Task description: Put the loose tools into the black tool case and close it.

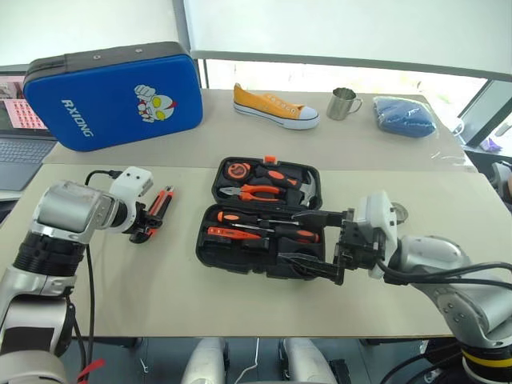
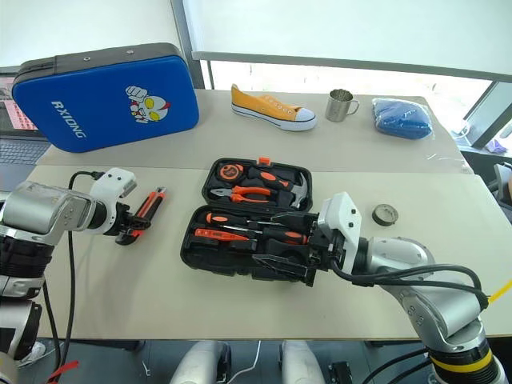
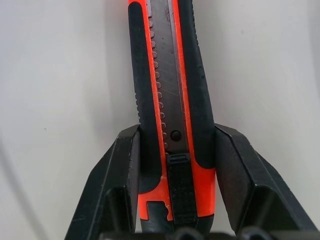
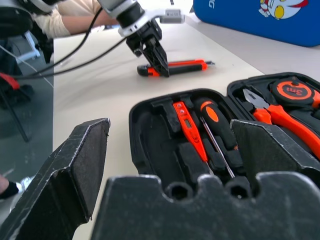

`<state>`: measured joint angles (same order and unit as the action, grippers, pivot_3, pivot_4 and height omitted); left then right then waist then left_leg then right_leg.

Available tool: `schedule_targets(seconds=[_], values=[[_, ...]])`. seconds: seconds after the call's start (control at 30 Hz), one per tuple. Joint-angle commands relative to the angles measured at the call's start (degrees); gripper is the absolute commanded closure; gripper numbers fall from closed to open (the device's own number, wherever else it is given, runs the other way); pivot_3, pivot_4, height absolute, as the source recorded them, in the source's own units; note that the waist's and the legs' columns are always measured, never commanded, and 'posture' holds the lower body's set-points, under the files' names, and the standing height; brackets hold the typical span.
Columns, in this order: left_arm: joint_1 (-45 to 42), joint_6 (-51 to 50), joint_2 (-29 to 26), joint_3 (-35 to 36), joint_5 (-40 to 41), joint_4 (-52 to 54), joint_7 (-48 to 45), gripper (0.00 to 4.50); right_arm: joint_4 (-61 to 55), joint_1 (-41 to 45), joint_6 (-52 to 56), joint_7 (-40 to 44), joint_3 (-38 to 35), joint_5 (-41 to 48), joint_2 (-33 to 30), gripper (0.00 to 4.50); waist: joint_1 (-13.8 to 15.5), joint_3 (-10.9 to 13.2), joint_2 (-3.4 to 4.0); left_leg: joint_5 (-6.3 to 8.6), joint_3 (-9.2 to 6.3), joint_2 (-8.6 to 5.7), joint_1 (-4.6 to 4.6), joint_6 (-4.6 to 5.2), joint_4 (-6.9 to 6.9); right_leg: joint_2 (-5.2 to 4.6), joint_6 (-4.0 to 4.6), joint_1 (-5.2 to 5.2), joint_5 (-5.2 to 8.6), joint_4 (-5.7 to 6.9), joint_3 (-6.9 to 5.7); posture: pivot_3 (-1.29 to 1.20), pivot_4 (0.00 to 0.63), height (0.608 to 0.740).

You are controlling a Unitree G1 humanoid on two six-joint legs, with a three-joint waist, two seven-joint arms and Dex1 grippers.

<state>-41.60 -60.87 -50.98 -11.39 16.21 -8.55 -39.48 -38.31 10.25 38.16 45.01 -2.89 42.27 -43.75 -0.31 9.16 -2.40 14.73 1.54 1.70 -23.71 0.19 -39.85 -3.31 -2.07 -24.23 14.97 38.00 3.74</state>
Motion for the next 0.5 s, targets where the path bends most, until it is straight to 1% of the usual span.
schedule_targets(seconds=[0.03, 0.13, 0.2, 0.23, 0.3, 0.37, 0.43, 0.5], values=[[-4.1, 22.4, -2.9, -0.7, -2.1, 3.2, -13.8, 2.84, -2.4, -1.0, 1.6, 0.6, -3.1, 2.6, -2.3, 0.00, 0.4, 0.1, -0.20, -0.03, 0.09, 0.01, -0.07, -0.05, -0.01, 0.00, 0.02, -0.01, -0.01, -0.05, -0.07, 0.00, 0.150, 0.740], [-4.5, 29.4, -3.9, -2.4, -0.4, 6.9, -25.5, 2.84, -3.2, -3.0, 1.4, 1.1, -3.8, 1.9, -4.3, 0.00, 0.7, 0.0, -0.17, 0.02, 0.18, -0.02, -0.10, 0.03, 0.01, -0.08, 0.01, 0.05, -0.02, -0.27, -0.06, 0.00, 0.150, 0.740], [-5.5, 32.4, -4.3, -5.3, 0.3, 10.6, -34.8, 2.84, -4.2, -5.0, 0.9, 0.4, -4.8, 1.1, -5.0, 0.00, 0.8, 0.0, -0.17, 0.05, 0.20, -0.01, -0.11, 0.09, 0.01, -0.08, 0.00, 0.06, -0.01, -0.33, -0.05, 0.00, 0.150, 0.740], [-6.5, 32.2, -3.8, -7.4, 0.1, 12.0, -37.8, 2.84, -5.0, -6.1, 0.8, 0.0, -5.4, 1.1, -5.3, 0.00, 0.8, 0.0, -0.17, 0.06, 0.29, -0.01, -0.13, 0.10, 0.02, -0.06, -0.01, 0.06, -0.01, -0.35, -0.05, 0.00, 0.150, 0.740], [-8.4, 31.9, -1.4, -11.0, -1.2, 13.7, -40.8, 2.84, -6.3, -7.9, 0.7, -0.5, -6.3, 1.1, -5.6, 0.00, 1.0, 0.0, -0.18, 0.06, 0.36, 0.00, -0.15, 0.10, 0.01, -0.03, -0.01, 0.06, -0.01, -0.35, -0.06, 0.00, 0.150, 0.740], [-10.1, 29.4, 0.9, -15.0, -2.5, 15.9, -42.8, 2.84, -7.5, -9.5, 0.8, -0.9, -7.0, 1.2, -5.7, 0.00, 1.0, 0.1, -0.18, 0.06, 0.37, 0.00, -0.15, 0.10, -0.02, -0.01, -0.02, 0.09, 0.00, -0.35, -0.06, 0.00, 0.150, 0.740], [-11.4, 27.3, 3.3, -18.4, -4.5, 17.2, -43.1, 2.84, -8.7, -10.9, 0.8, -1.4, -7.6, 1.4, -5.6, 0.00, 0.9, 0.0, -0.18, 0.06, 0.35, 0.00, -0.17, 0.11, -0.08, 0.01, -0.04, 0.12, 0.00, -0.35, -0.05, 0.00, 0.150, 0.740], [-13.0, 19.4, 6.3, -22.1, -5.5, 18.4, -41.9, 2.84, -9.7, -12.1, 1.1, -2.5, -8.3, 1.9, -5.1, 0.00, 0.8, 0.0, -0.18, 0.06, 0.33, 0.01, -0.16, 0.11, -0.08, 0.03, -0.04, 0.12, 0.00, -0.33, -0.04, 0.00, 0.150, 0.740]])
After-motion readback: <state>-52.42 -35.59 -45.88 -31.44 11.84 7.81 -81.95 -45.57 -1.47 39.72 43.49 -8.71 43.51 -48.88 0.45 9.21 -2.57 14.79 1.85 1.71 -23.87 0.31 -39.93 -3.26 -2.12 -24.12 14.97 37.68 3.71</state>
